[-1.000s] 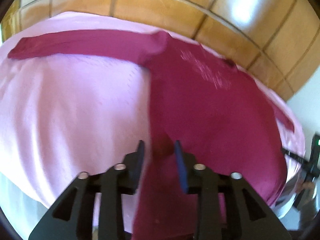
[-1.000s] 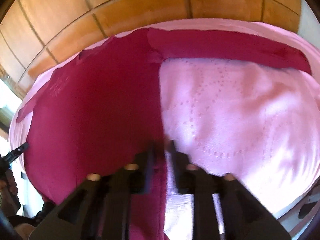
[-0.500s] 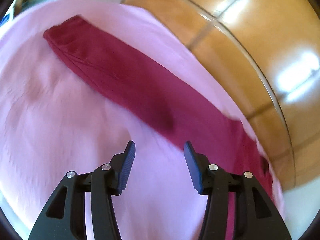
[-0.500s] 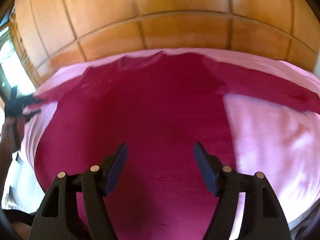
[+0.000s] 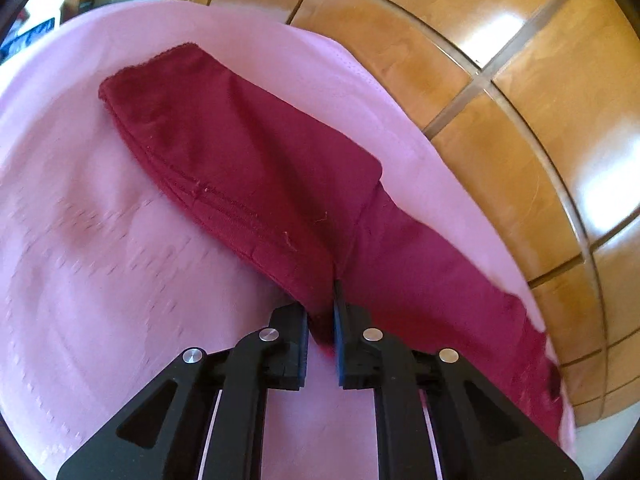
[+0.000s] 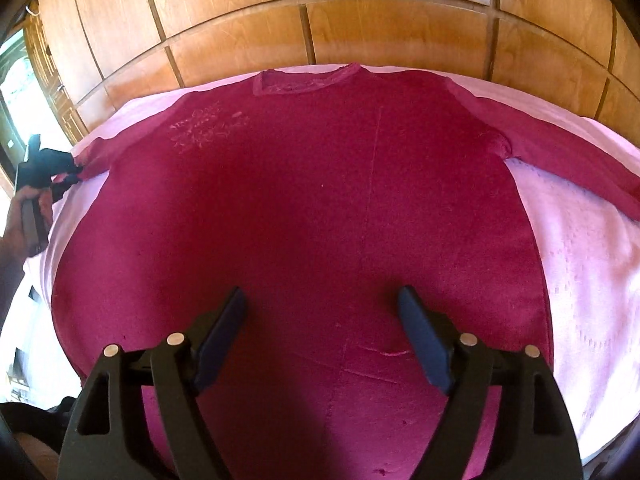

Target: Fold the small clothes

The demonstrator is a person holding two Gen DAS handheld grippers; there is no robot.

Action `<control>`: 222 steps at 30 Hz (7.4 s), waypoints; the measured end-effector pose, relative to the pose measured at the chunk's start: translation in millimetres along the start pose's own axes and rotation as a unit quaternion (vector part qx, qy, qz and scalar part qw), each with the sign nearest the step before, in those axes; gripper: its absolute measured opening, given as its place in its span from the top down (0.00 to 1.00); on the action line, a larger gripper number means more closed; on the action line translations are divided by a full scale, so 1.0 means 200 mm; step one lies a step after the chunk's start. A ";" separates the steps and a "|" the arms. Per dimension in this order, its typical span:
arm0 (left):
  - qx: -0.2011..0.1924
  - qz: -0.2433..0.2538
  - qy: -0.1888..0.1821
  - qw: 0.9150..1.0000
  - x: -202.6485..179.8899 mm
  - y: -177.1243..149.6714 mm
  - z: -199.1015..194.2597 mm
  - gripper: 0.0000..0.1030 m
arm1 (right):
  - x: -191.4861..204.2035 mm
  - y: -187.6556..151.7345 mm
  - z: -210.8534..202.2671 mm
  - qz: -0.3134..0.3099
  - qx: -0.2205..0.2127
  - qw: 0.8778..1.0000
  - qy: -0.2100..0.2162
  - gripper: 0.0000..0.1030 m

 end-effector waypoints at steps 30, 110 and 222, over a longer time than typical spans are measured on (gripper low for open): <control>0.082 0.366 -0.152 0.914 -1.02 -1.04 -0.22 0.42 | -2.04 0.27 -0.27 0.519 -0.158 0.837 -0.078 0.47; 0.103 0.264 -0.142 0.948 -1.13 -0.68 0.10 0.93 | -0.91 0.57 0.09 0.406 -0.101 0.879 0.228 0.07; 0.011 0.163 -0.222 0.961 -0.81 -0.29 -0.06 0.93 | -0.10 0.45 0.33 -0.014 -0.045 0.996 -0.078 0.02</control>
Point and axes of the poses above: each gripper's, at about its wrist camera, not at the fingertips, and z roughly the way its jaws point, x to its left, y to its top, the point moved 3 cm from there along z, roughly the way its jaws point, and after that the axes turned 5 degrees about z, right-handed, at the moved point
